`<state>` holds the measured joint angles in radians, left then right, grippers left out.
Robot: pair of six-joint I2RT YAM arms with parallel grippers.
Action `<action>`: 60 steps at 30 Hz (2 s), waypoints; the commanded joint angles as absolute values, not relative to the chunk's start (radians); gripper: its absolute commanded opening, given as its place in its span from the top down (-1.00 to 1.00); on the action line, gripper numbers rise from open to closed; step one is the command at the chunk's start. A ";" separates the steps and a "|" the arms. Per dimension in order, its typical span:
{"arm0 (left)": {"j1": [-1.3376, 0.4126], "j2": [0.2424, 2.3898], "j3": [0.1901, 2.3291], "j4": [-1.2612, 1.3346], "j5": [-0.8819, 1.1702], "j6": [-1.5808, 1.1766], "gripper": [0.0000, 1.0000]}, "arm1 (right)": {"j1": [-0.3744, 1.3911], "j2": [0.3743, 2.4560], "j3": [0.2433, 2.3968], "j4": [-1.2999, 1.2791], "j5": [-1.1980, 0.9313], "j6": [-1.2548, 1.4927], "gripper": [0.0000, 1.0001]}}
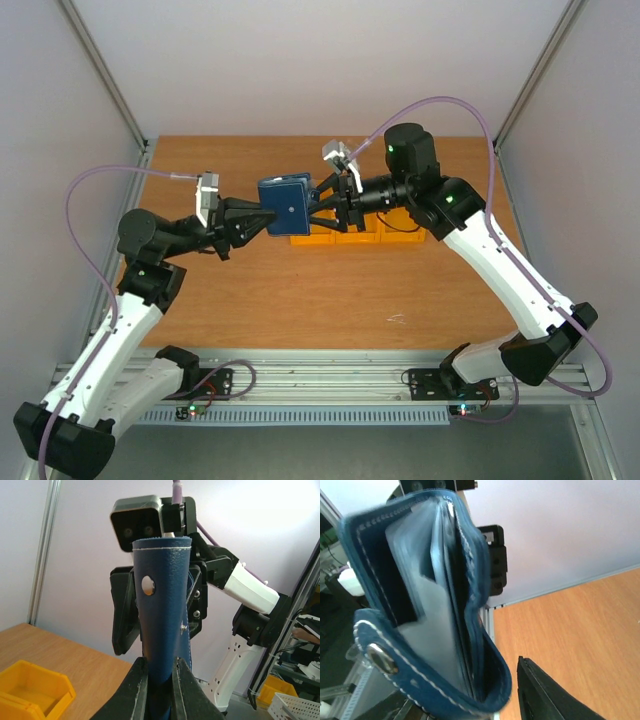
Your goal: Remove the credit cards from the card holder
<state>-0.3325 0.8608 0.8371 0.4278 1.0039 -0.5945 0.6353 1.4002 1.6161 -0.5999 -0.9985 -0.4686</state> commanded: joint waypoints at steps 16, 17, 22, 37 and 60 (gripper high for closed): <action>-0.334 0.876 0.782 0.087 0.587 -0.183 -0.27 | 0.811 1.411 1.666 -0.851 0.223 -0.160 0.98; -0.335 0.874 0.784 0.067 0.647 -0.145 -0.30 | 0.846 1.431 1.686 -0.897 0.324 -0.147 0.98; -0.338 0.876 0.773 0.013 0.574 -0.199 -0.36 | 0.993 1.521 1.788 -0.980 0.586 -0.142 0.98; -0.340 0.879 0.764 0.069 0.495 -0.335 -0.97 | 1.083 1.645 1.930 -0.981 0.379 -0.182 0.98; -0.338 0.870 0.728 0.297 0.819 -0.518 0.99 | 0.926 1.358 1.541 -0.628 -0.217 -0.244 0.54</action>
